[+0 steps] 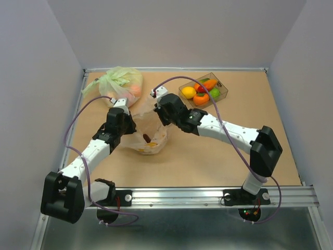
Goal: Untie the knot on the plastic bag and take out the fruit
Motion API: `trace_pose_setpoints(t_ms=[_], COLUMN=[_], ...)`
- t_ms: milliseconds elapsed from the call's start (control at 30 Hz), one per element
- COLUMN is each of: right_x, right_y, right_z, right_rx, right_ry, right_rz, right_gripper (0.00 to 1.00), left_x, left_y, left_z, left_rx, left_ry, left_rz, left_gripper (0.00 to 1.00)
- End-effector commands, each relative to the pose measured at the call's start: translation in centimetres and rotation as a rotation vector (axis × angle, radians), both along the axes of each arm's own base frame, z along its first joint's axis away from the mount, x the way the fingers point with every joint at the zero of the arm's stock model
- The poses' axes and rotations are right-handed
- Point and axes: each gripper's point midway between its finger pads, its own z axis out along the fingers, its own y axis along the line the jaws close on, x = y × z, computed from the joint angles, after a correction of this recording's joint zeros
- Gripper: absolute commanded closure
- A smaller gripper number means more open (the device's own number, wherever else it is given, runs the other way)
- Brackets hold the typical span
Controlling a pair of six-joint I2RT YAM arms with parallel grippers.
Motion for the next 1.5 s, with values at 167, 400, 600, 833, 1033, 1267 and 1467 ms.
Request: trace_pose_setpoints(t_ms=[167,400,600,833,1033,1267,1467], right_x=[3.8,1.7,-2.0,-0.6,1.1,-0.5,-4.3], right_y=[-4.7,-2.9,-0.3,-3.4,-8.5,-5.8,0.5], right_z=[-4.8,4.1,9.8,10.3,11.1,12.7,11.6], right_rx=[-0.024,0.053,0.137,0.118,0.050,0.126,0.163], right_ry=[0.086,-0.036,-0.105,-0.176,-0.284,-0.237,-0.132], right_rz=[-0.248,-0.135,-0.013,-0.246,-0.526,-0.323,0.047], right_gripper=[0.38,0.12,0.12,0.08,0.00,0.00,0.20], left_x=[0.4,-0.2,-1.3,-1.8,-2.0,-2.2,-1.9], left_y=[-0.2,-1.0,-1.1,-1.2,-0.4,0.1,-0.1], left_z=[2.1,2.4,4.0,6.4,7.5,7.9,8.1], left_rx=[-0.025,-0.055,-0.089,-0.109,-0.082,-0.054,-0.049], left_ry=[-0.064,-0.069,-0.042,-0.033,-0.025,-0.008,0.011], left_rz=[-0.007,-0.046,-0.046,-0.038,-0.009,0.006,-0.005], left_gripper=[0.98,0.98,1.00,1.00,1.00,1.00,1.00])
